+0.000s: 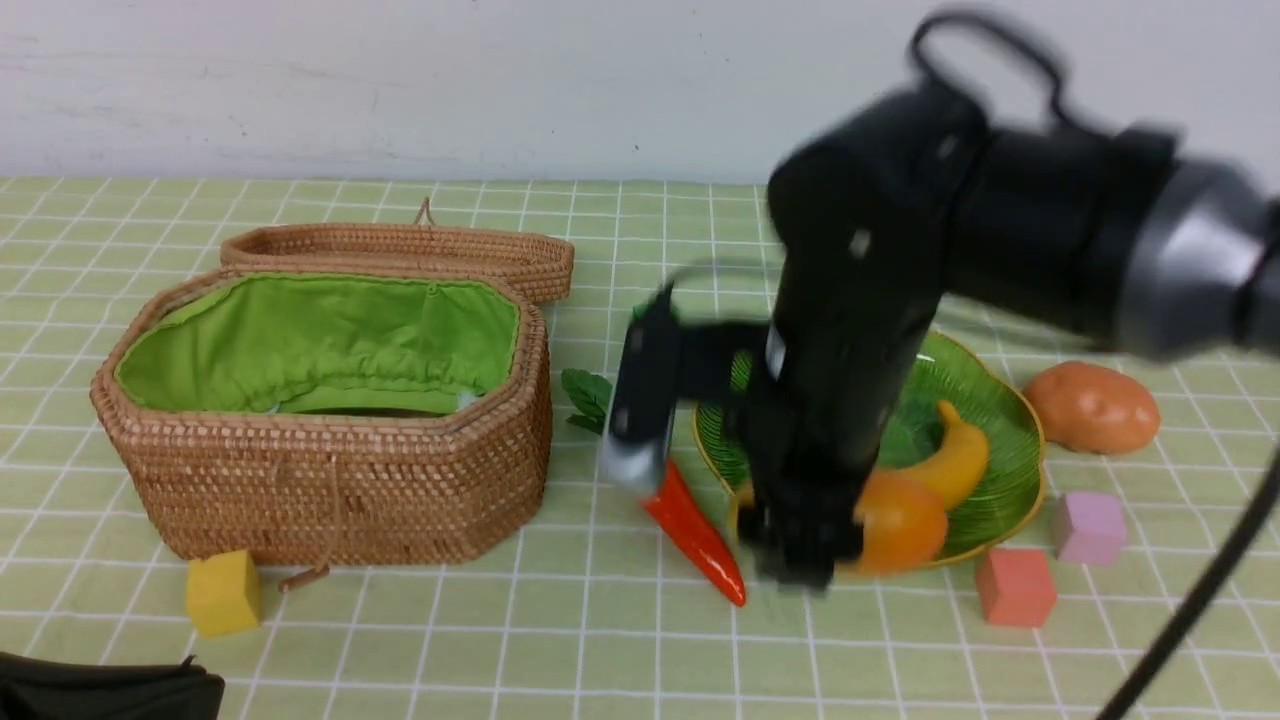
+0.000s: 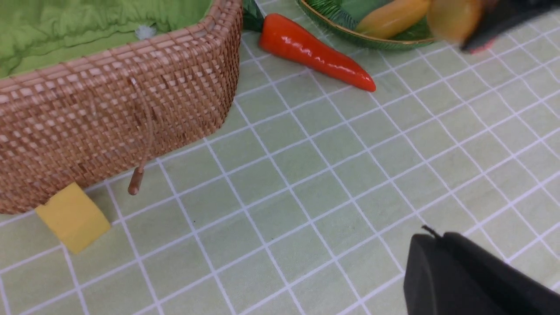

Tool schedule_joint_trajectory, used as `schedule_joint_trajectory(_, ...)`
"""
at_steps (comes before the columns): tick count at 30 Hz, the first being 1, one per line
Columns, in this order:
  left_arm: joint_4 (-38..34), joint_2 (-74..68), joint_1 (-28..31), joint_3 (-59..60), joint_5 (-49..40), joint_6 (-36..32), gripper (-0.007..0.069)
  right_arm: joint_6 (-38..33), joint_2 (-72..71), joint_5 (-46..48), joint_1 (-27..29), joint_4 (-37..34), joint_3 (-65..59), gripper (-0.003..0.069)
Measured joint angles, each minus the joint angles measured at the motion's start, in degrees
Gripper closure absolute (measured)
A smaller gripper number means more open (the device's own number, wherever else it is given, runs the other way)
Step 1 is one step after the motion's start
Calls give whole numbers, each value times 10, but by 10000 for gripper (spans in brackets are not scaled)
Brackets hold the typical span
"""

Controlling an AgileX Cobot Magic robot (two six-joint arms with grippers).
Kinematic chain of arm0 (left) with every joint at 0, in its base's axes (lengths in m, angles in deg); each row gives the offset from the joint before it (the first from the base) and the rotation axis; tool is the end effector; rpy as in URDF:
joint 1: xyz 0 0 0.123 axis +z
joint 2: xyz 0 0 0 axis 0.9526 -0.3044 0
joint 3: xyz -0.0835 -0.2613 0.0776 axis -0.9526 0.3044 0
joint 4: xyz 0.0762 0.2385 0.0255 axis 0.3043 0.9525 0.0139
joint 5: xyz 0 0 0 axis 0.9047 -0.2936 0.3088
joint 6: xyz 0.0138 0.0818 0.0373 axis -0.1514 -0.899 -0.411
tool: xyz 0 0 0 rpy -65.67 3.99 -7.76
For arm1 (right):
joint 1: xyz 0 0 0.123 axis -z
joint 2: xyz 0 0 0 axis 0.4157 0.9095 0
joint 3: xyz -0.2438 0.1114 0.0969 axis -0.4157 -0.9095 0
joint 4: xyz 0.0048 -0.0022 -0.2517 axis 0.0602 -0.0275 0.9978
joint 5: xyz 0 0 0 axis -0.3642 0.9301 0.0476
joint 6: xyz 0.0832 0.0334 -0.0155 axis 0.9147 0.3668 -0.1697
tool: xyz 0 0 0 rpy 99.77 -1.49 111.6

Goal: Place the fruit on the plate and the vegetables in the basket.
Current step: Use the right arm to grab a mango and put it into the right plate

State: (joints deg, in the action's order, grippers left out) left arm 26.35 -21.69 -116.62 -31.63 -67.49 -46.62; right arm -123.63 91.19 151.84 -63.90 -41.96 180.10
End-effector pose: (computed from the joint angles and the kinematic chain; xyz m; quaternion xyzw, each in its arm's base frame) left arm 0.0728 -0.0585 0.3172 0.2121 0.8464 -0.1958 0.4476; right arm 0.2973 0.2359 0.3023 -0.6033 0.7843 -0.0290 0.1414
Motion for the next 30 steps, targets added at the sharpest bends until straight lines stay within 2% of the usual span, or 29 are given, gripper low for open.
schedule_joint_trajectory(3,1,0,0,0,0,0,638,38,6,-39,35,34,17,138)
schedule_joint_trajectory(8,1,0,0,0,0,0,638,127,62,-190,128,89,21,141)
schedule_joint_trajectory(13,1,0,0,0,0,-1,638,138,100,-274,148,106,21,141)
schedule_joint_trajectory(18,1,0,0,0,0,-1,638,141,110,-288,147,128,21,141)
schedule_joint_trajectory(25,3,0,0,0,0,-2,638,142,112,-249,147,133,21,134)
schedule_joint_trajectory(30,3,0,0,0,0,-2,638,142,112,-209,147,134,21,26)
